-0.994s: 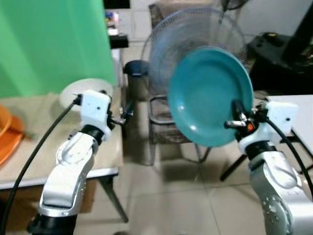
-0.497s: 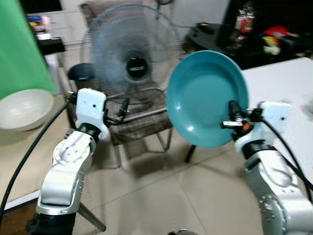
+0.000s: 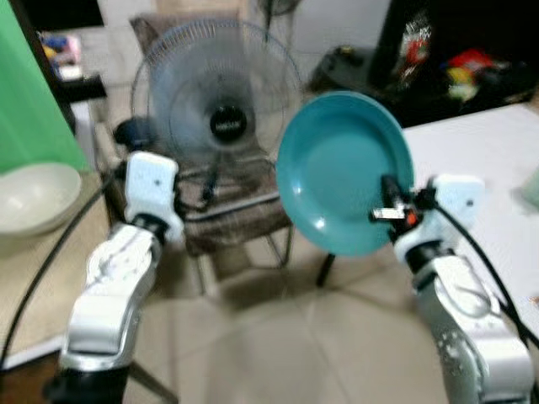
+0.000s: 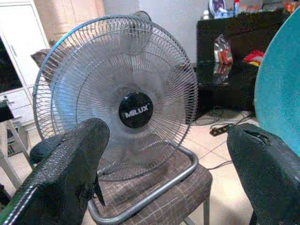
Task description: Setting the table
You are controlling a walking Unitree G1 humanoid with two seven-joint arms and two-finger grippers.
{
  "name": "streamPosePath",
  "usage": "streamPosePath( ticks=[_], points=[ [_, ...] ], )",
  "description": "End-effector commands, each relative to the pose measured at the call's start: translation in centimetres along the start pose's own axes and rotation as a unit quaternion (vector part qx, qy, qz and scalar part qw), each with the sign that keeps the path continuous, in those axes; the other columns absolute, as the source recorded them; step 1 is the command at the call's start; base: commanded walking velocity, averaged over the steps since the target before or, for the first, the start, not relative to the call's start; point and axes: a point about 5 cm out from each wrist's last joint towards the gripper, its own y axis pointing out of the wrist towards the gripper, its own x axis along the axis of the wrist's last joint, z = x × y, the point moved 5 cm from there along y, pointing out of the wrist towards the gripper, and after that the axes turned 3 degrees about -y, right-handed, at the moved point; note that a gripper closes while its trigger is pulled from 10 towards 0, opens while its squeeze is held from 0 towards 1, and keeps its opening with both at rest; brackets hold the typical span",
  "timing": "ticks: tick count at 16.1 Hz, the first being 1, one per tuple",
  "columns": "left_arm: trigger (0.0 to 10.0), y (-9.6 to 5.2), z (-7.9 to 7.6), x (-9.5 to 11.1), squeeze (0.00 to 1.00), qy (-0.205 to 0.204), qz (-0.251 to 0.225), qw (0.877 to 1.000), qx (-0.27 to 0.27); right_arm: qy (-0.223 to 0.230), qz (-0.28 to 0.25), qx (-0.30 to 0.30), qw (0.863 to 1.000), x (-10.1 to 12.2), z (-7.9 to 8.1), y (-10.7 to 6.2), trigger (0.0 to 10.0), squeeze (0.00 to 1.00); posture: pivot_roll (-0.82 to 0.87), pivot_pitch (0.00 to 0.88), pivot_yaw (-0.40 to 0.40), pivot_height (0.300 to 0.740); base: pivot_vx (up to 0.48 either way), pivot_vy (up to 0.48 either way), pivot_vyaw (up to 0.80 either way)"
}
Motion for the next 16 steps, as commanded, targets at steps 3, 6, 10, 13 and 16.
streamPosePath(
  ticks=[3,6,10,13,16],
  points=[
    [10.0,-0.1,0.5,0.3,0.0,0.006,-0.001,1.0,-0.001,-0.002,-0.018,0.016,1.0,0.8,0.8,0.0,10.0,0.0,0.01,0.0,-0.015,0.74,0.336,0.0,-0.68],
    [10.0,-0.2,0.4,0.2,0.0,0.011,0.001,1.0,-0.008,0.001,-0.018,0.015,1.0,0.6,0.8,-0.1,10.0,0.0,0.01,0.0,-0.016,0.74,0.335,0.0,0.0],
    [10.0,-0.1,0.3,0.3,0.0,0.014,-0.001,1.0,-0.018,0.007,-0.014,0.018,1.0,0.5,0.9,0.0,10.0,0.0,0.02,0.0,-0.018,0.74,0.337,0.0,-0.6],
    [10.0,-0.1,0.2,0.3,0.0,0.016,-0.001,1.0,-0.023,0.022,-0.009,0.014,1.0,0.4,0.7,-0.3,10.0,0.0,0.02,0.0,-0.016,0.74,0.337,0.0,-0.8],
    [10.0,-0.2,-0.2,0.1,0.0,0.02,0.002,0.999,-0.039,0.051,0.011,0.007,0.999,-0.3,0.3,-1.3,10.0,0.0,0.02,0.0,-0.017,0.74,0.338,0.0,-0.8]
  ],
)
